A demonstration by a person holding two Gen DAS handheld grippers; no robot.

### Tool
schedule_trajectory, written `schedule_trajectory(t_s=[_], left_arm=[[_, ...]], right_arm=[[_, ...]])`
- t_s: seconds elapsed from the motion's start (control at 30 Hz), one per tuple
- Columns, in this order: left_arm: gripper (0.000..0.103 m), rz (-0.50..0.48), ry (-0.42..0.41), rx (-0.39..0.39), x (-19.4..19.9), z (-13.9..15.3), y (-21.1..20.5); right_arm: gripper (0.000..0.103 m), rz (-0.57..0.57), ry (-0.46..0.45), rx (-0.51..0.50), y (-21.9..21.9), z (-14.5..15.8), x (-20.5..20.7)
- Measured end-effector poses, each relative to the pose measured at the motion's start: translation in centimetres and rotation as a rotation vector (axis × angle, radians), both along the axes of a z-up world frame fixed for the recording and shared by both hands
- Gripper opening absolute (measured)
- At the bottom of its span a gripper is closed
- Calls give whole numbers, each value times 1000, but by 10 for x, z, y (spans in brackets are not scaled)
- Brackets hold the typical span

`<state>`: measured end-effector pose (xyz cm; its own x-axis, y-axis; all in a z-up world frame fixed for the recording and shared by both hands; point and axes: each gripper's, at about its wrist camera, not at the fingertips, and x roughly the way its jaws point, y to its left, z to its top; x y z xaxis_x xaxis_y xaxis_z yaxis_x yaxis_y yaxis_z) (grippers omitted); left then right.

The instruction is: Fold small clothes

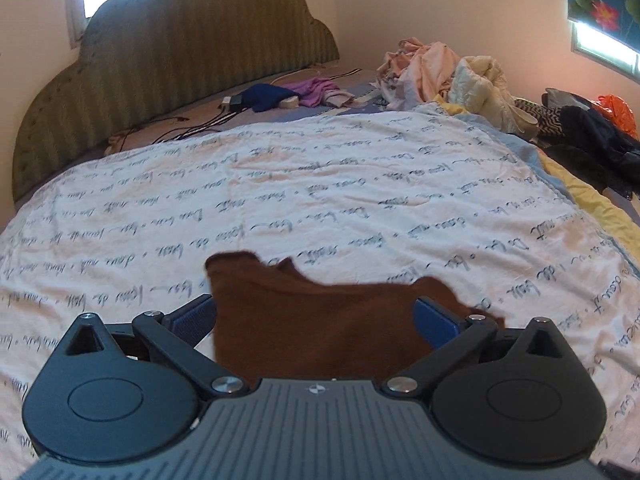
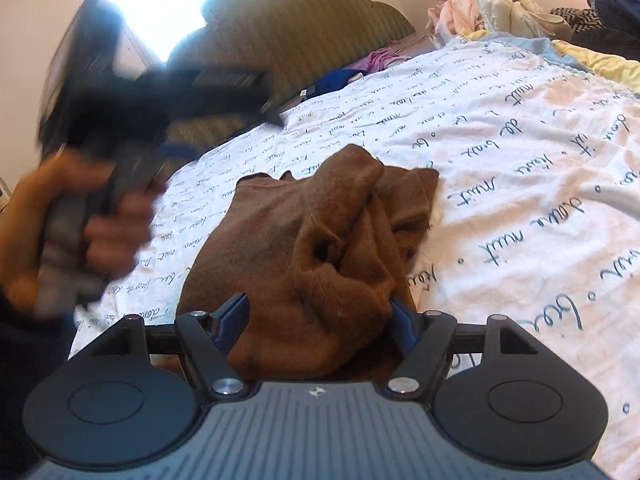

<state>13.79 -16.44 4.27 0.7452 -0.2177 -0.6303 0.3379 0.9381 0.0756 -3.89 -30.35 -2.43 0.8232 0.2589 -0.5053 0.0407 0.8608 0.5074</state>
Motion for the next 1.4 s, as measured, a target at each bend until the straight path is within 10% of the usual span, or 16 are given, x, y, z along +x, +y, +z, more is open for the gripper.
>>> schedule_trajectory(t_s=[0.1,0.17,0.27,0.83,1.0,1.1,1.4], left_arm=[[103,35,-1,-20,-21,-13,38],[103,61,6,-30,-34,-20,57],[103,59,32,-59,-50,-27,77],[103,10,118,-74,-82,-65,98],[103,16,118,-82,-82,-61,99],[103,17,143,-123,-78,-61,104],[103,-68,399,-542,-33,-88,126]], right_arm=[[66,-2,10,53,-5,-2,10],[28,-33,38,81,-9,-6,15],[12,-66,60,143,-18,-15,16],[12,-60,102,193,-31,-20,-1],[31,-58,74,72,-25,-2,-3],[82,-42,35,-21,-24,9,-6],[86,164,104,182,-54,-25,27]])
